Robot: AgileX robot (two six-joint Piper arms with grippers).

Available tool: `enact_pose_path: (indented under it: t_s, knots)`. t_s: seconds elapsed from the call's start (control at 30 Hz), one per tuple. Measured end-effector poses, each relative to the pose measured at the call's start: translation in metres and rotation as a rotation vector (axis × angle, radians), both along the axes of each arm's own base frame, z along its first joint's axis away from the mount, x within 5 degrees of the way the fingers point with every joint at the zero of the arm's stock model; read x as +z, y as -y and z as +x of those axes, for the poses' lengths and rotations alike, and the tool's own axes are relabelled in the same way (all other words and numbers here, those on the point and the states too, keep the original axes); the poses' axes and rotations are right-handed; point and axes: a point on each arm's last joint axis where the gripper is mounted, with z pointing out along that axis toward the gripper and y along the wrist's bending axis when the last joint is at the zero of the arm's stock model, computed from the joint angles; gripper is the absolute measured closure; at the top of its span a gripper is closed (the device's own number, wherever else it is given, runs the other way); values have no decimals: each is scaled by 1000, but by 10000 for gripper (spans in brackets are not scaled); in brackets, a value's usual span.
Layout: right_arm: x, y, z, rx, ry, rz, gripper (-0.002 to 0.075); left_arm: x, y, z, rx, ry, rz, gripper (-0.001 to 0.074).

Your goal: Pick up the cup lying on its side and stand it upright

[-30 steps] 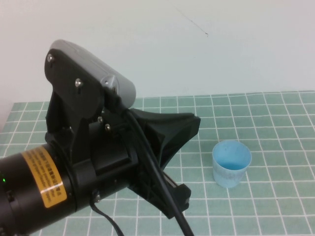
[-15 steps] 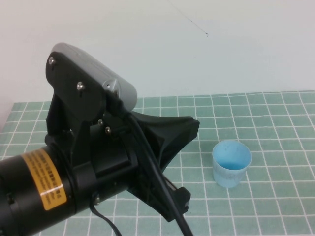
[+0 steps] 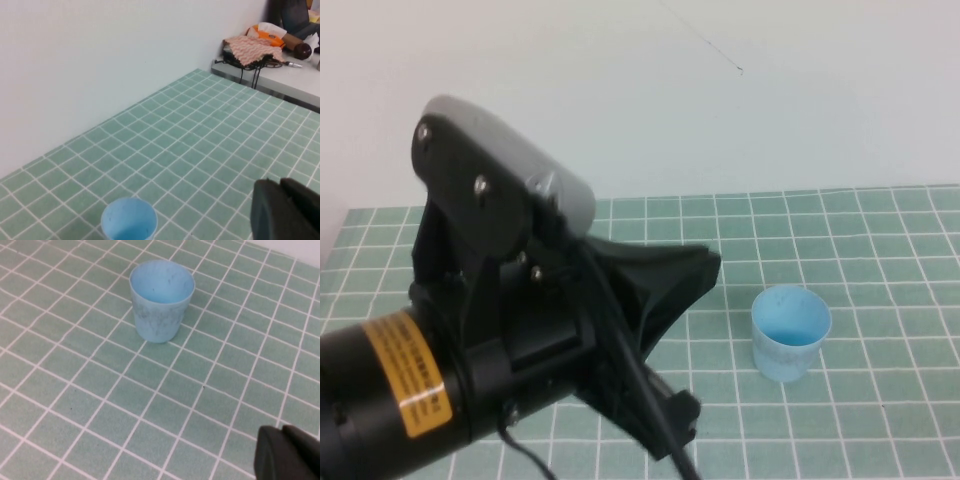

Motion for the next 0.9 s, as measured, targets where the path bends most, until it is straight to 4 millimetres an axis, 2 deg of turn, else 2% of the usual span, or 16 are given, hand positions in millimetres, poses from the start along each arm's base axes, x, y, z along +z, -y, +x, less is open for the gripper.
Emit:
enact_pose_path:
  t_s: [0.07,0.17,0.27,0.47,0.67,0.9]
  knots:
    - [0,0,0,0,0,0,729,-4,-4,-3,-5,25,-9,736]
    - [0,0,0,0,0,0,729,-11,-19,-7,-7,163,0,736]
    - [0,0,0,0,0,0,729,-24,-45,-15,27,268,-45,736]
    - [0,0,0,0,0,0,729,-57,-102,-32,199,439,-244,736]
    - [0,0,0,0,0,0,729,-90,-143,-51,442,384,-317,736]
    - [0,0,0,0,0,0,729,-126,-166,-64,675,296,-348,736]
